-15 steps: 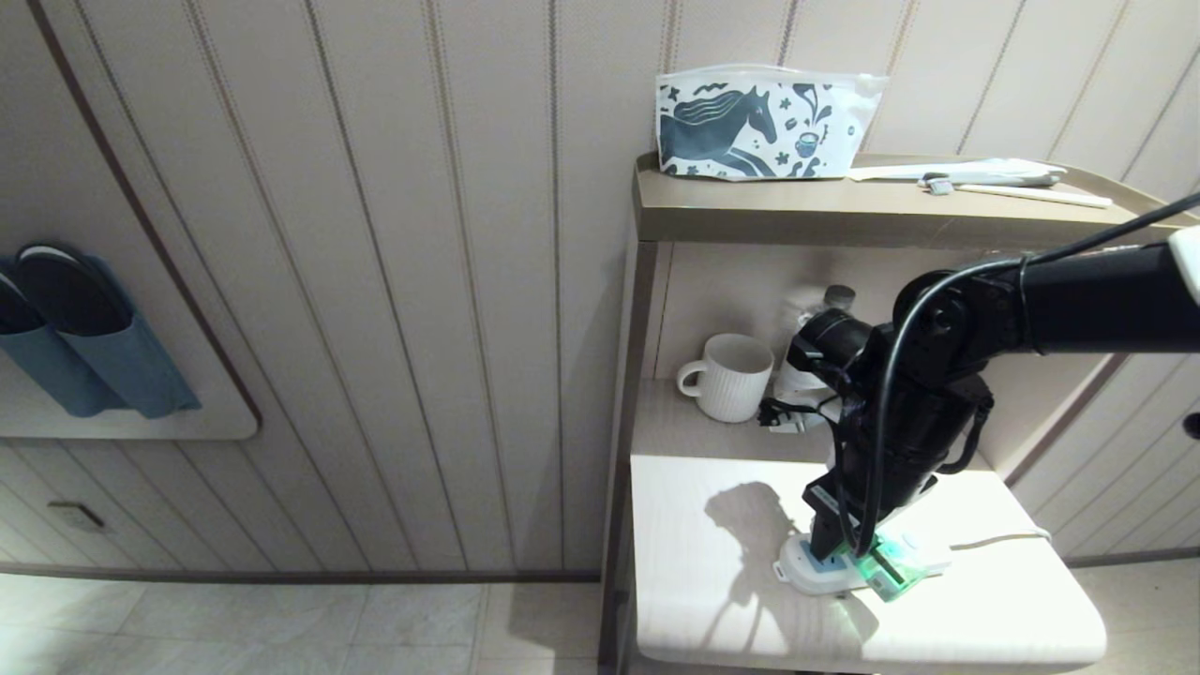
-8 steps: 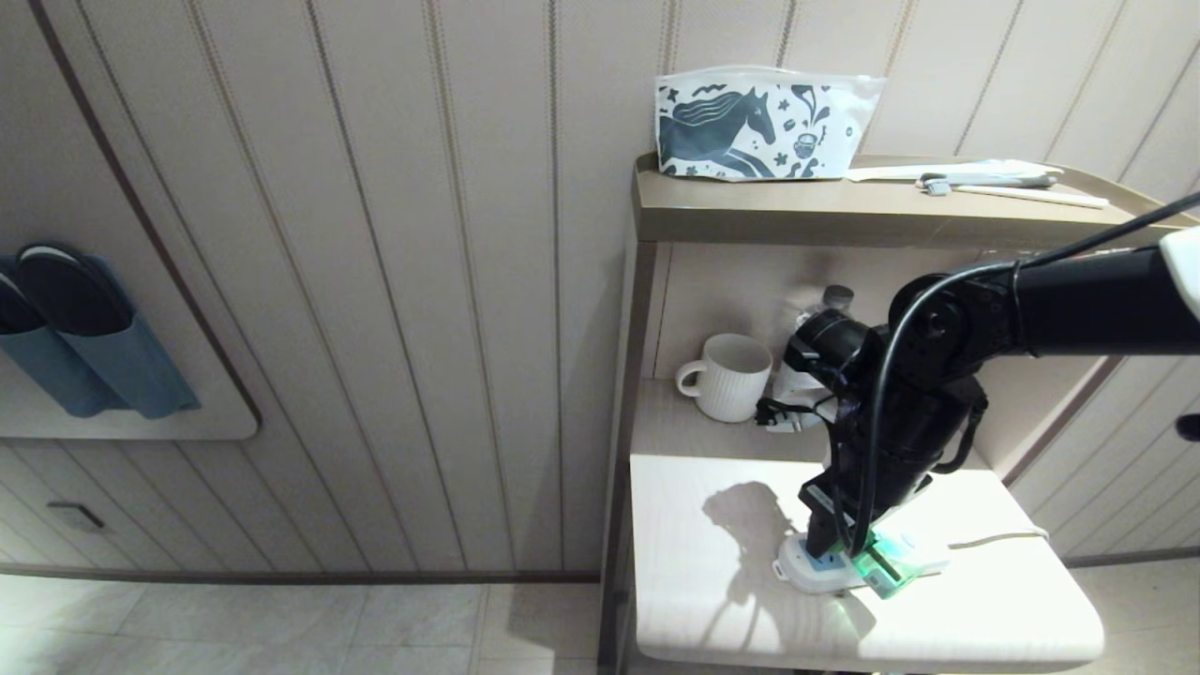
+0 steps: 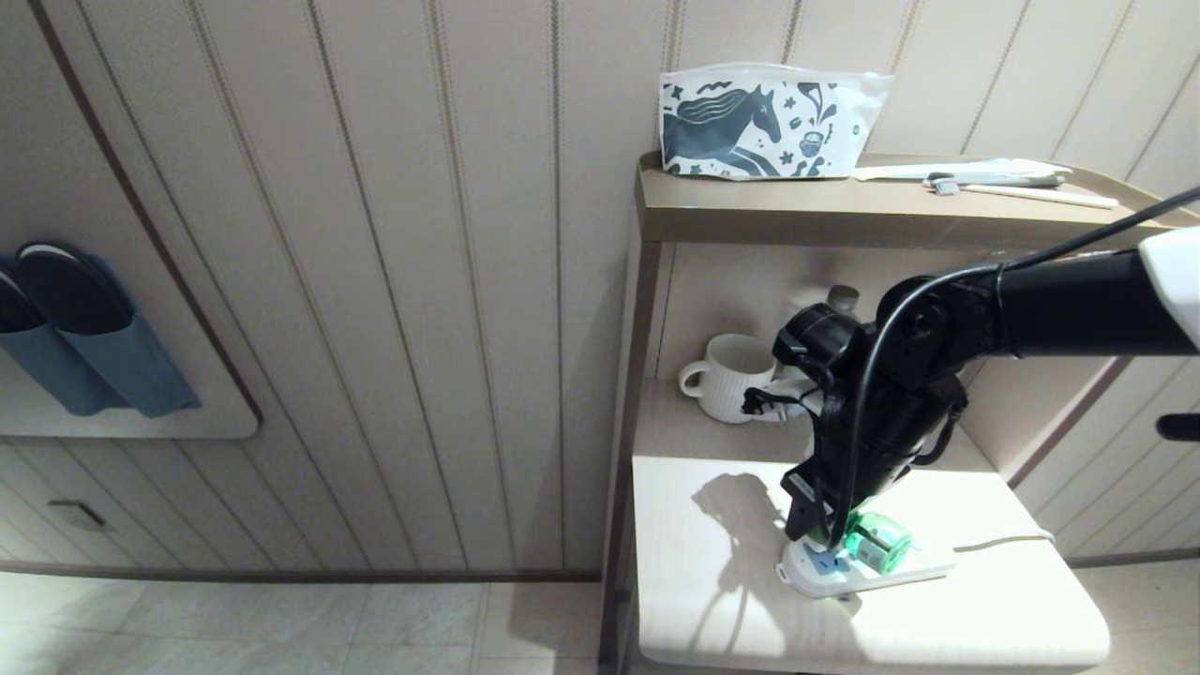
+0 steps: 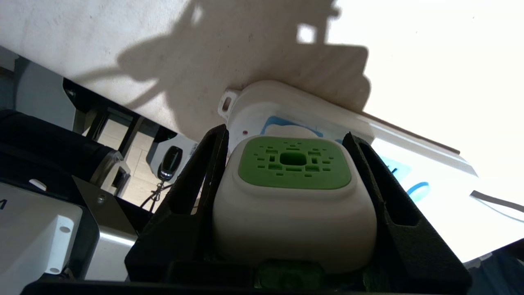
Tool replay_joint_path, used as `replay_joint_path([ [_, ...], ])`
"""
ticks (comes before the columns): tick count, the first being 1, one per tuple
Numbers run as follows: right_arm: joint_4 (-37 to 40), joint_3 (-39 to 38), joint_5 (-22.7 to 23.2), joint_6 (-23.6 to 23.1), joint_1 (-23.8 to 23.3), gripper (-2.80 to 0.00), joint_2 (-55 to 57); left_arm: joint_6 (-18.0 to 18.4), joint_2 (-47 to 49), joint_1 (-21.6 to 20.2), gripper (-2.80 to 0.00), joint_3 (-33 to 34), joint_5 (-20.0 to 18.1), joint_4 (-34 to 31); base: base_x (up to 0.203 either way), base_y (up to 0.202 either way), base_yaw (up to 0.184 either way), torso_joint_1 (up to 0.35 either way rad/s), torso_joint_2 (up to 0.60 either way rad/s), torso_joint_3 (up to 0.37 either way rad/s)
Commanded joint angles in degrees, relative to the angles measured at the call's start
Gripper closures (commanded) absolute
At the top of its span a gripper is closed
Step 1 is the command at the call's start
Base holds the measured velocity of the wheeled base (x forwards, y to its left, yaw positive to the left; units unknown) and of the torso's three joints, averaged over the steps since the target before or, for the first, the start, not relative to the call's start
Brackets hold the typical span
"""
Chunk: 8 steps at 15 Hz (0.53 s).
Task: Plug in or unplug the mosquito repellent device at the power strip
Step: Insert the plug into the socket
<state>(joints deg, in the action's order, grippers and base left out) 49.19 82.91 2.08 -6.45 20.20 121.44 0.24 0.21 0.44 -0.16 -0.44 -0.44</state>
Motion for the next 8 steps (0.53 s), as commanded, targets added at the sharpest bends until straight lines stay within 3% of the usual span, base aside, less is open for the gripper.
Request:
replay_joint_path([
  [1, 1.4, -0.1, 0.0, -0.1, 0.0, 0.0, 0.1, 0.0, 0.0, 0.0, 0.0, 0.0, 0.0, 0.0, 0.0, 0.0, 0.0, 0.0, 0.0, 0.0],
  [8, 1.4, -2.0, -0.1, -0.1, 0.0, 0.0, -3.7, 0.0, 0.0, 0.0, 0.0, 0.0, 0.0, 0.0, 0.0, 0.0, 0.0, 0.0, 0.0, 0.0],
])
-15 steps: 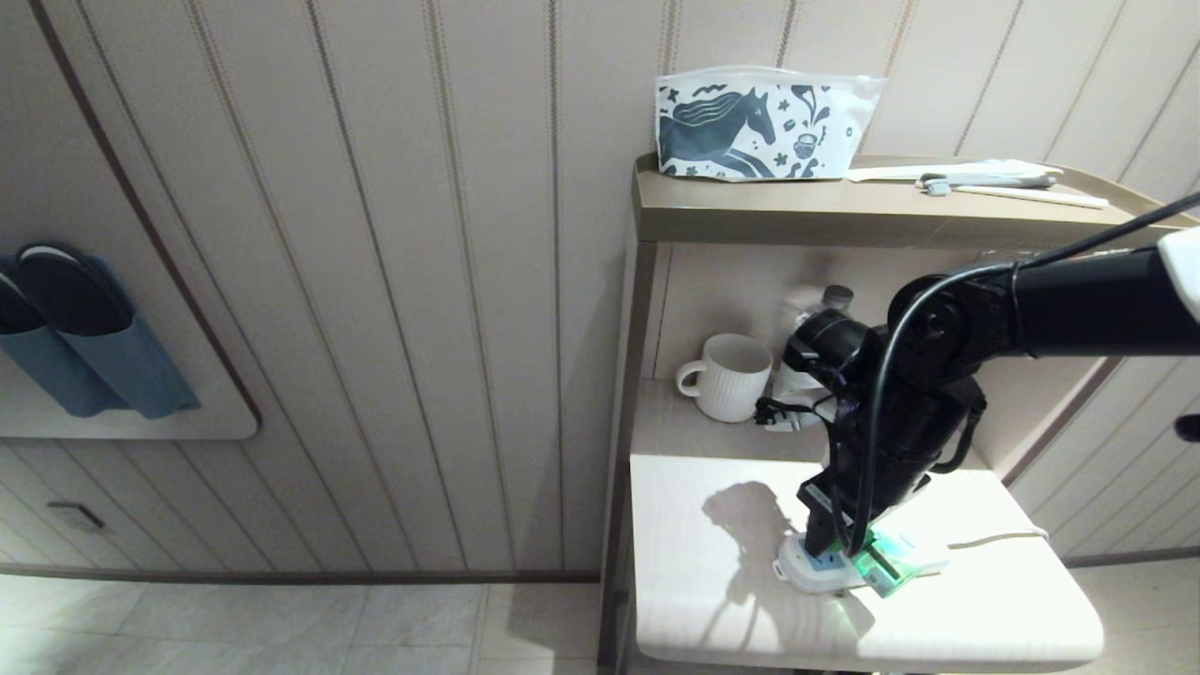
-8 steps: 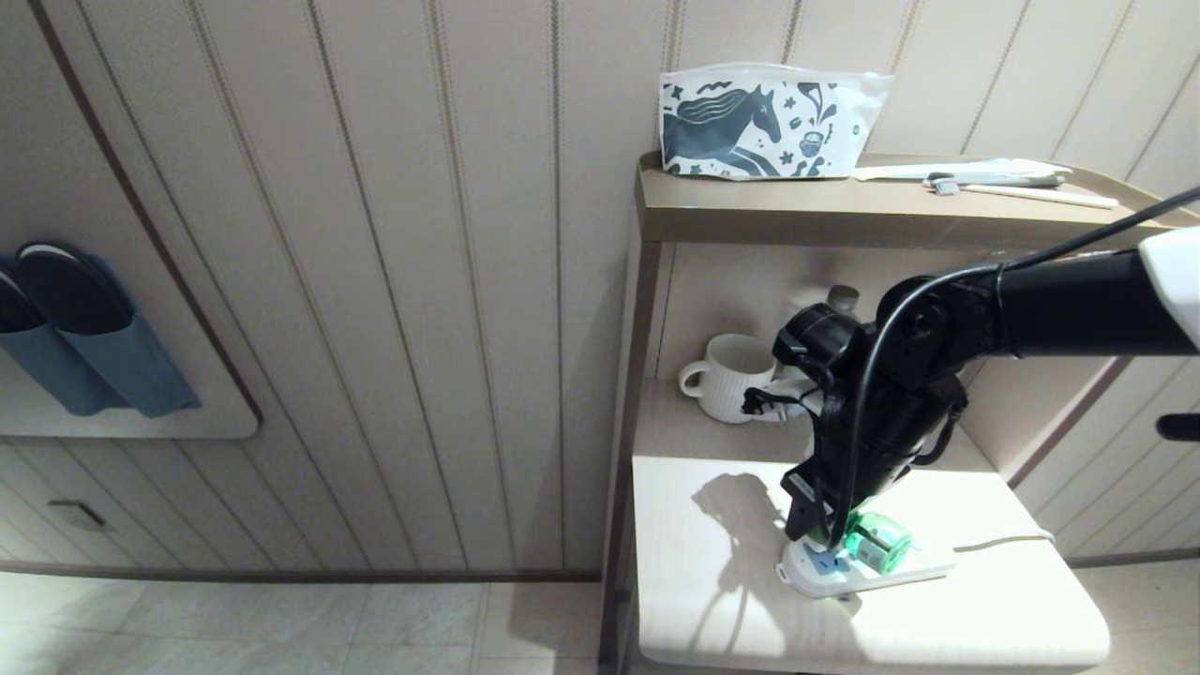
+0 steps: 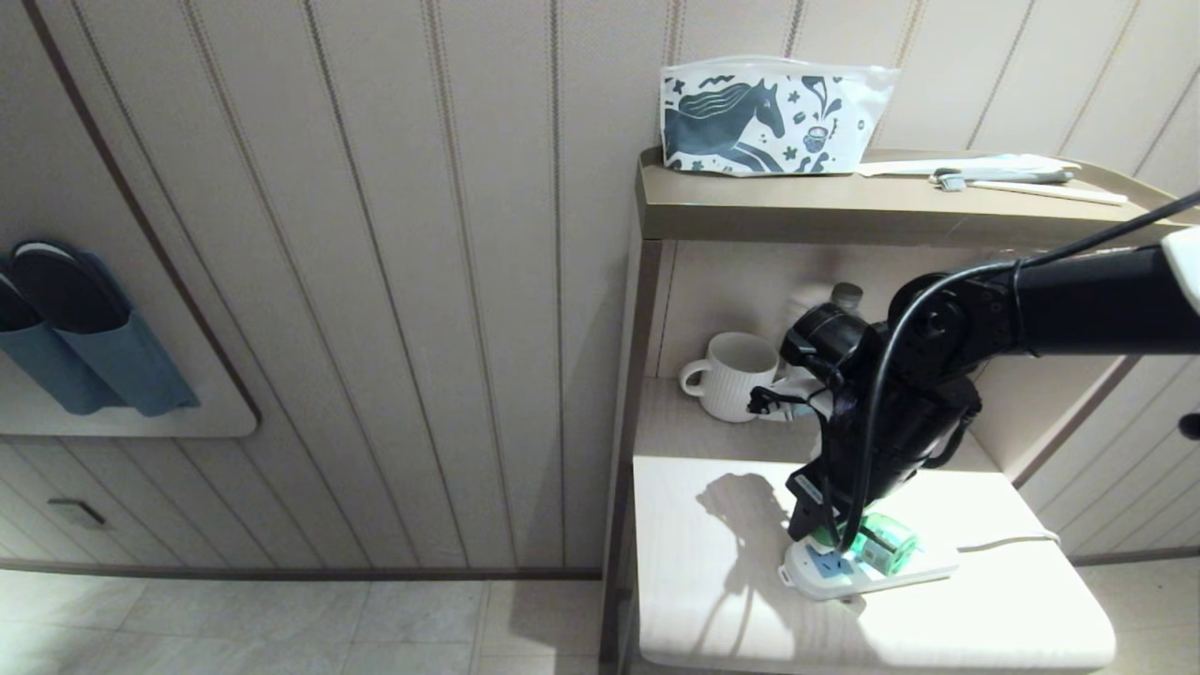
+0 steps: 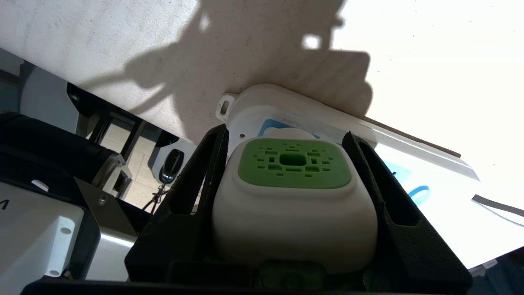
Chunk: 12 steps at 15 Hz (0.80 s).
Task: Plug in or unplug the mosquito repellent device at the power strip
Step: Insert the plug into the socket
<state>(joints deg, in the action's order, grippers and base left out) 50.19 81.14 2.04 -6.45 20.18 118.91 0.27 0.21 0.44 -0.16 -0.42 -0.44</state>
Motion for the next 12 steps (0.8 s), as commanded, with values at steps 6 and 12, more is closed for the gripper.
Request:
replay_joint_path([
  [6, 0.2, -1.7, 0.0, -0.1, 0.1, 0.0, -2.9, 0.0, 0.0, 0.0, 0.0, 0.1, 0.0, 0.0, 0.0, 0.0, 0.0, 0.0, 0.0, 0.0],
  [12, -0.9, -1.6, -1.1, -0.1, 0.1, 0.0, -3.0, 0.0, 0.0, 0.0, 0.0, 0.0, 0.0, 0.0, 0.0, 0.0, 0.0, 0.0, 0.0, 0.0],
])
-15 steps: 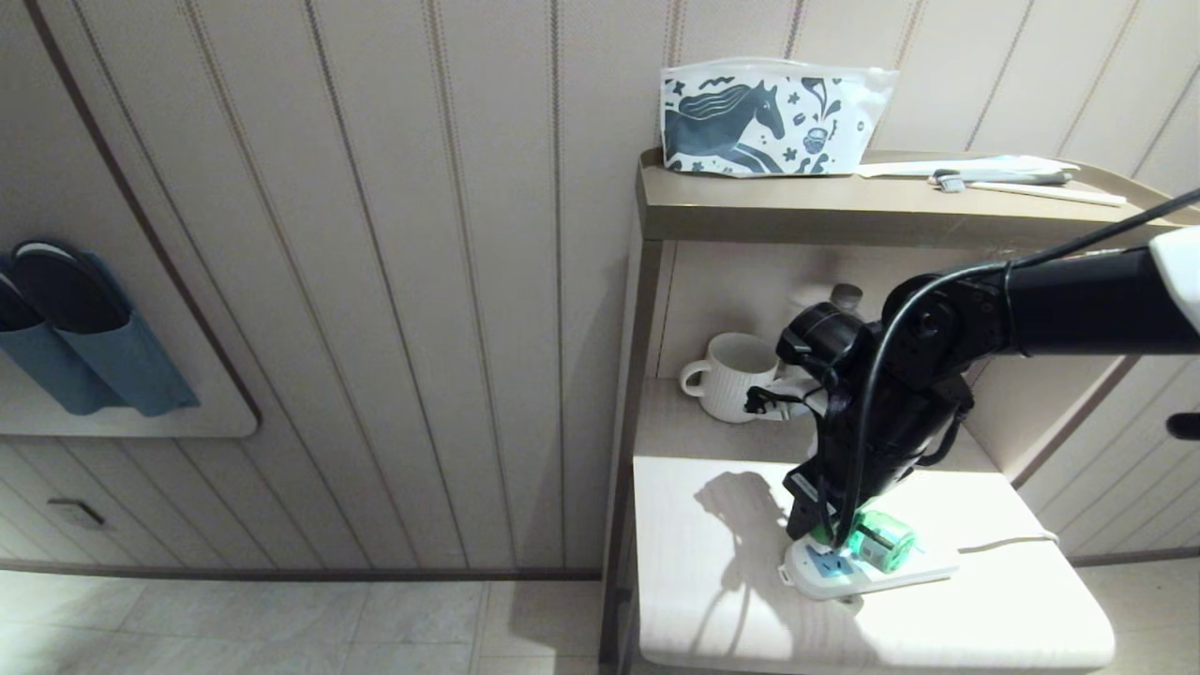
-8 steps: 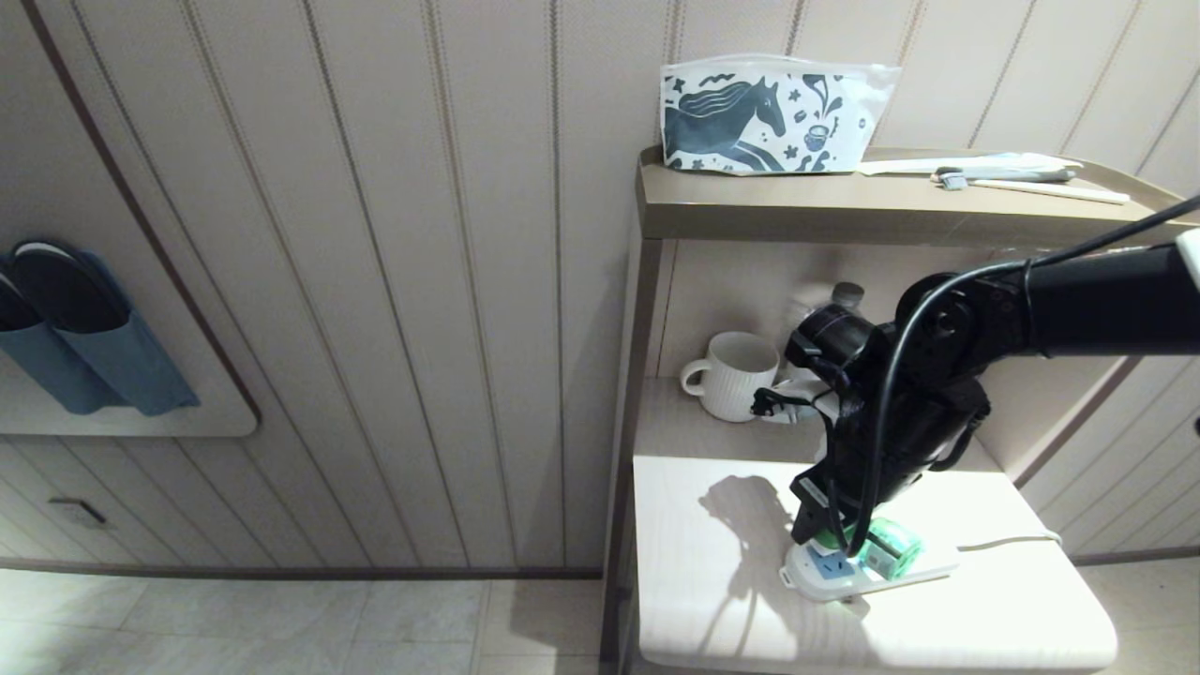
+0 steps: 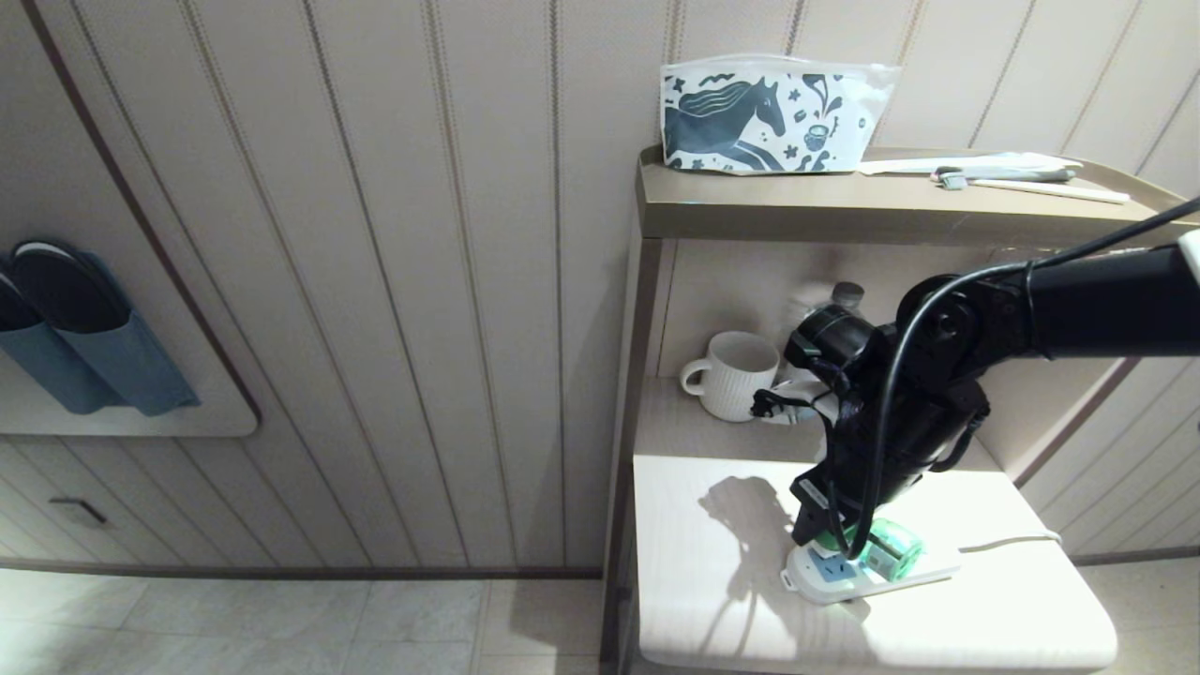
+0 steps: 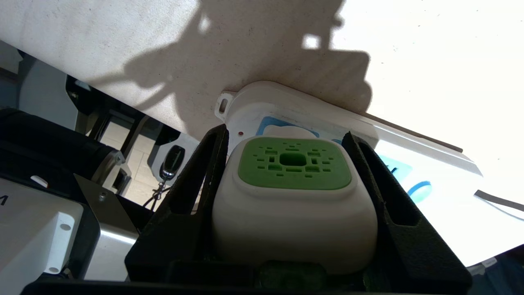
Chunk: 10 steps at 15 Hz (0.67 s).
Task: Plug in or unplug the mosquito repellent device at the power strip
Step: Insert the plug into the socket
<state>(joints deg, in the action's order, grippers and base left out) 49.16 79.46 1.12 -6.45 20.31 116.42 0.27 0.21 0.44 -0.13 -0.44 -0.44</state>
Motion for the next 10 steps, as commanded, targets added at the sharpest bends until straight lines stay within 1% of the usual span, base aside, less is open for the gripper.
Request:
replay_joint_path([
  [1, 0.1, 0.0, -0.2, -0.1, 0.0, 0.0, -1.0, 0.0, 0.0, 0.0, 0.0, 0.0, 0.0, 0.0, 0.0, 0.0, 0.0, 0.0, 0.0, 0.0],
  [10, 0.1, -0.7, -0.3, -0.1, 0.0, 0.0, -3.4, 0.0, 0.0, 0.0, 0.0, 0.0, 0.0, 0.0, 0.0, 0.0, 0.0, 0.0, 0.0, 0.0],
])
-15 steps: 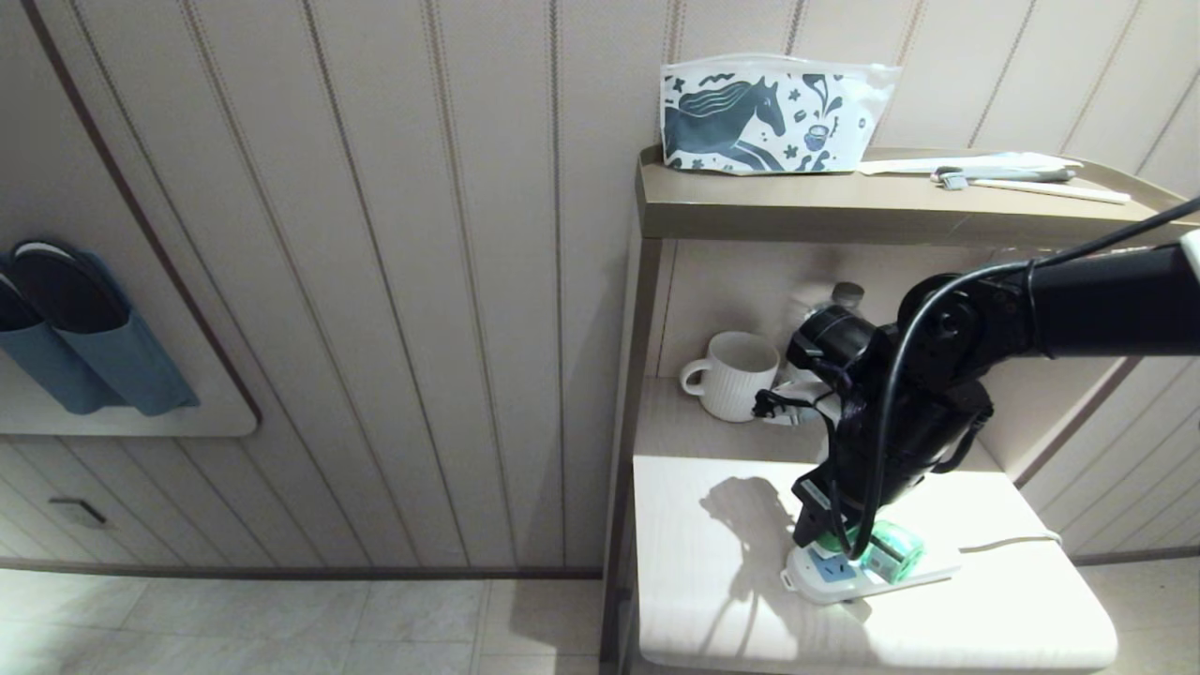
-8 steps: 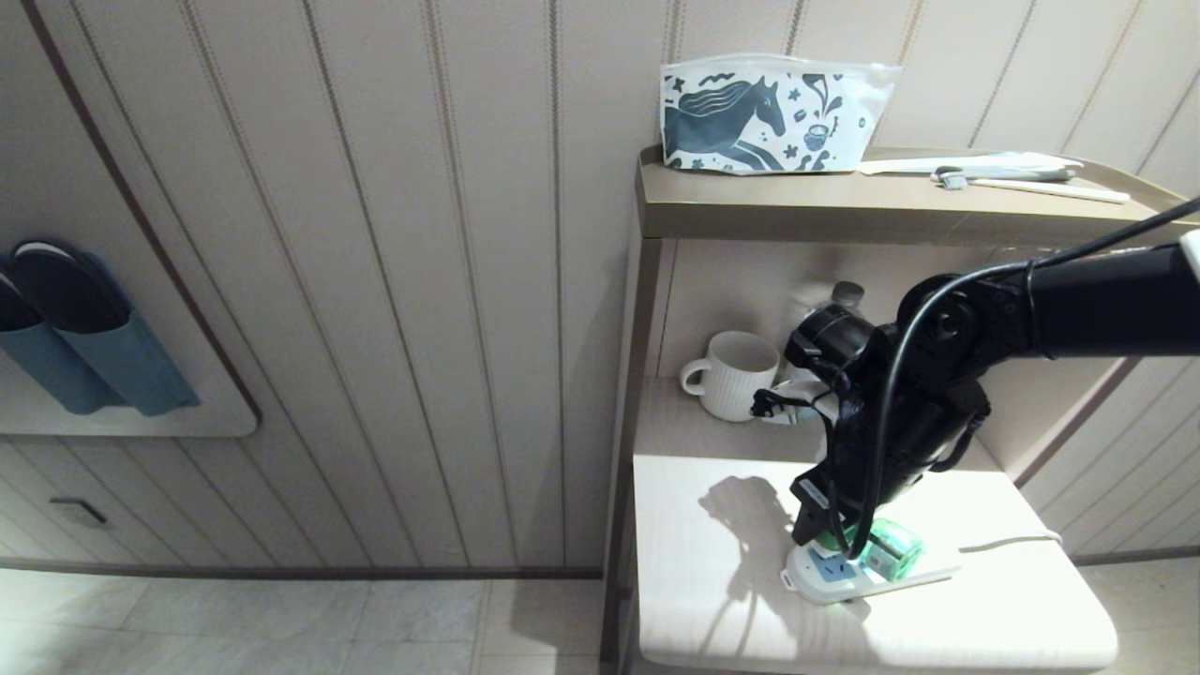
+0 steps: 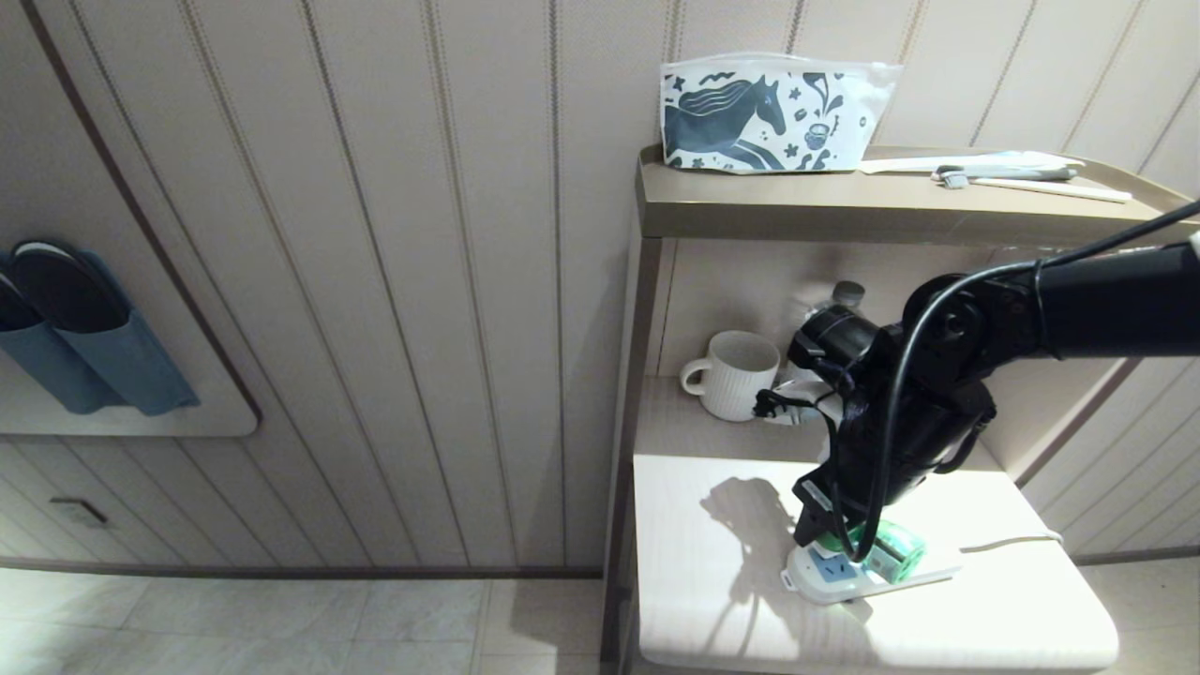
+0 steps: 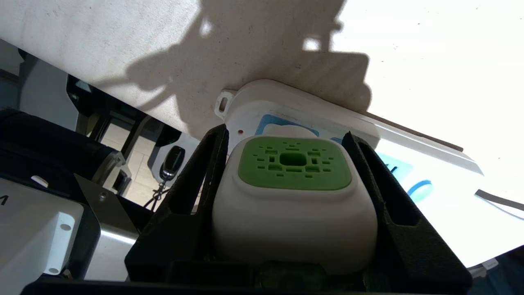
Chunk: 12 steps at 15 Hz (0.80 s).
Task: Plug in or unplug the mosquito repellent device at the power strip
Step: Insert the plug into the socket
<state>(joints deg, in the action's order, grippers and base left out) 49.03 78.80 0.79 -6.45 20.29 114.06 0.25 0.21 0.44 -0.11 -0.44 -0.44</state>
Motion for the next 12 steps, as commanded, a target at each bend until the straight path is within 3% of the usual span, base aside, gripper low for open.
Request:
replay_joint_path([
  [1, 0.3, -0.1, 0.0, -0.1, 0.0, 0.0, -1.1, 0.0, 0.0, 0.0, 0.0, -0.1, 0.0, 0.0, 0.0, 0.0, 0.0, 0.0, 0.0, 0.0],
  [12, 0.3, -0.5, -0.2, -0.1, -0.1, 0.0, -4.0, 0.0, 0.0, 0.0, 0.0, 0.0, 0.0, 0.0, 0.0, 0.0, 0.0, 0.0, 0.0, 0.0],
])
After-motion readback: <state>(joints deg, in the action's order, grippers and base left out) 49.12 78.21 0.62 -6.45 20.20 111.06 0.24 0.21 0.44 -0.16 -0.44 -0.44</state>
